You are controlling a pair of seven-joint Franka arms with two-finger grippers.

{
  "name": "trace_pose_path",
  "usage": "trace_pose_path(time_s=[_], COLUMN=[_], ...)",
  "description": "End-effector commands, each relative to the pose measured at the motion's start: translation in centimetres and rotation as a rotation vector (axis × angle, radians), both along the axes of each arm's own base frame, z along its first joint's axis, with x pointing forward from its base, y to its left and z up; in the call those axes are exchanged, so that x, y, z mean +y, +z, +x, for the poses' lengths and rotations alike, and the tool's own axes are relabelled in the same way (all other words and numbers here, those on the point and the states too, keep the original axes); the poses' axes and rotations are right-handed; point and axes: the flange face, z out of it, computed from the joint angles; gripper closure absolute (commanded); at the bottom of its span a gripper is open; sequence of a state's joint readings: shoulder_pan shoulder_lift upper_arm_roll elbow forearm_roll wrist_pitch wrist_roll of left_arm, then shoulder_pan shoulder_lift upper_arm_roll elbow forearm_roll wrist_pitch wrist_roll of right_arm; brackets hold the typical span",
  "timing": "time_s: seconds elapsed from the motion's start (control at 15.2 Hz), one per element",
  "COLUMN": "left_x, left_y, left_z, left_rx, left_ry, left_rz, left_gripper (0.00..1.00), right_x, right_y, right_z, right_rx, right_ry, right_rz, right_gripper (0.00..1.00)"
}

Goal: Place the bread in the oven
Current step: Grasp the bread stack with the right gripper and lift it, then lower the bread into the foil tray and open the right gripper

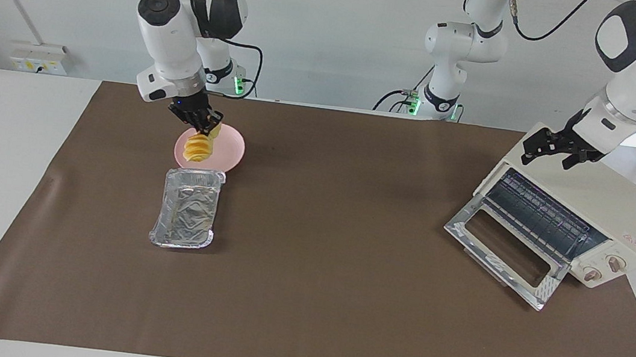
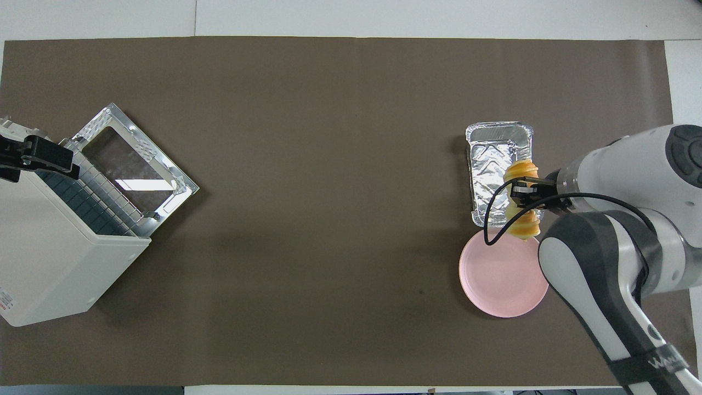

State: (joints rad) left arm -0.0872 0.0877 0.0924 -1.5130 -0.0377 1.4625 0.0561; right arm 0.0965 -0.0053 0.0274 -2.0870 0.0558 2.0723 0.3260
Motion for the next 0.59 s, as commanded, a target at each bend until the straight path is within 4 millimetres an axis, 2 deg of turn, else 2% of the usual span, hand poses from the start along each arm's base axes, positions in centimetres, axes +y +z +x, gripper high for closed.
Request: trace_pose_path(time_s=[0.0, 0.07, 0.13, 0.33, 0.53], left_x=[0.1, 0.1, 0.1, 0.1, 0.1], left_y=[0.0, 0.1, 0.1, 0.1, 0.1], left_z=[-0.9, -0.9, -0.9, -0.9, -0.9], left_rx=[-0.006, -0.008, -0.008, -0.008, -0.008], left_ry=[-0.001, 0.0, 0.0, 0.0, -0.001], left_rz=[0.016, 0.016, 0.016, 0.016, 0.016], left_gripper=[0.0, 0.0, 0.0, 0.0, 0.0], right_x=[1.5, 2.7, 2.8, 2.6, 2.5], right_y=[-2.6, -3.4, -4.3, -7.5, -8.8], right_z=[3.2, 3.1, 2.8, 1.8, 2.1], right_rx=[-0.016, -0.019, -0.015, -0.021, -0.011], right_ry=[0.032, 0.05, 0.052, 0.054, 0.062], right_rz=[0.015, 0.015, 0.014, 0.011, 0.011], right_gripper=[1.0, 1.0, 1.0, 1.0, 1.0])
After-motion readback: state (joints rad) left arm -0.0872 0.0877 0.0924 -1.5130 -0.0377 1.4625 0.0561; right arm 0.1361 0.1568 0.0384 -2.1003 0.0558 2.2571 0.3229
